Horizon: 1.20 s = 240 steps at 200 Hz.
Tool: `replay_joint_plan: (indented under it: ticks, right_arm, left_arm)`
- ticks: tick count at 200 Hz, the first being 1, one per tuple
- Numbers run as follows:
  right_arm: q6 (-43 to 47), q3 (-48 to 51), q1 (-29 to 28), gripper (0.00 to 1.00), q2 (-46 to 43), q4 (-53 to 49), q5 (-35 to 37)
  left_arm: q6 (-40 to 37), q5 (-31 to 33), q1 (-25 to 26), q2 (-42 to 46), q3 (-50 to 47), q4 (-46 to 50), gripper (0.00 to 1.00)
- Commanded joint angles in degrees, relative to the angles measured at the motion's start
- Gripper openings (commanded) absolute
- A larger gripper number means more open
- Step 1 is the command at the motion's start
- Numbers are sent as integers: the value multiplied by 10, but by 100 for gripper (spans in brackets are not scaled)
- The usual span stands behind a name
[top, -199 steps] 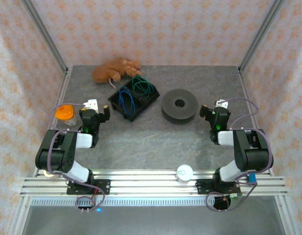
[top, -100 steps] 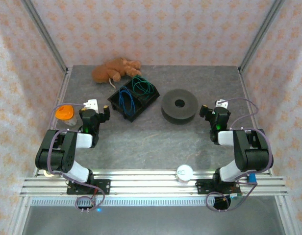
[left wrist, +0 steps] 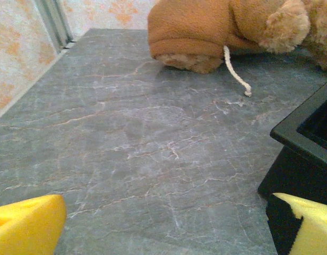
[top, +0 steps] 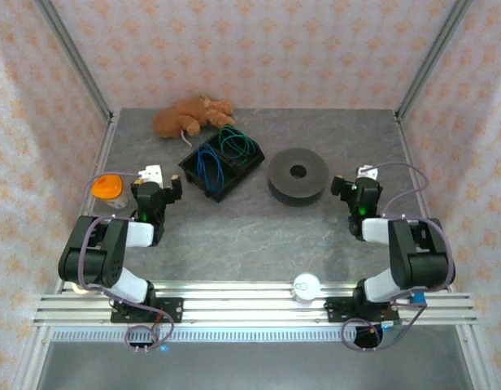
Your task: Wrap the cables
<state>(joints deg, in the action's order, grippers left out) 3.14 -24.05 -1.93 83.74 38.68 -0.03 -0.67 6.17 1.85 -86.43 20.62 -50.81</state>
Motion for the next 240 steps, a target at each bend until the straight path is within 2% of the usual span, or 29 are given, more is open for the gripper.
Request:
replay_joint_plan:
  ticks: [1,17,31,49,80,94,115,133,143,162,177,195,212,240]
  right_arm:
    - [14,-14,-12,99,-60,-52,1]
    - [4,-6,-18,99,-96,-70,10]
    - [-29,-26,-18,99,-152,-148,12]
    - [-80,-66,-18,99,-234,-260,-1]
    - [-156,-166,-18,99,-346,-461,-75]
    - [-180,-220,-18,99,-377,-558,-109]
    - [-191,-276,-18,99,-391,-670,-113]
    - [-229,-283,-18,100,-388,-709,-83]
    - [-244,-275,-15,99,-385,-709,-84]
    - [-250,-258,-12,99,-370,-671,-158]
    - [-262,-251,-13,99,-342,-647,-210]
    - [-269,-247,-14,100,-305,-609,-285]
    - [-266,-259,-29,94,-266,-592,-325]
    - [-251,-298,-75,83,-202,-590,-336]
  left_arm:
    - [-24,72,23,70,-29,-9,99]
    - [-30,58,31,142,-34,39,99]
    - [-31,54,43,218,-17,122,99]
    - [9,50,49,316,27,260,99]
    - [163,25,52,466,98,429,99]
    - [261,33,52,520,149,548,99]
    - [299,-37,51,560,206,646,99]
    - [292,-96,51,558,238,671,99]
    - [311,-90,51,548,250,691,99]
    - [410,-33,49,533,247,714,99]
    - [426,-75,42,512,239,682,99]
    - [447,-110,39,464,253,701,99]
    - [448,-130,39,417,272,736,99]
    - [429,-190,37,326,306,787,99]
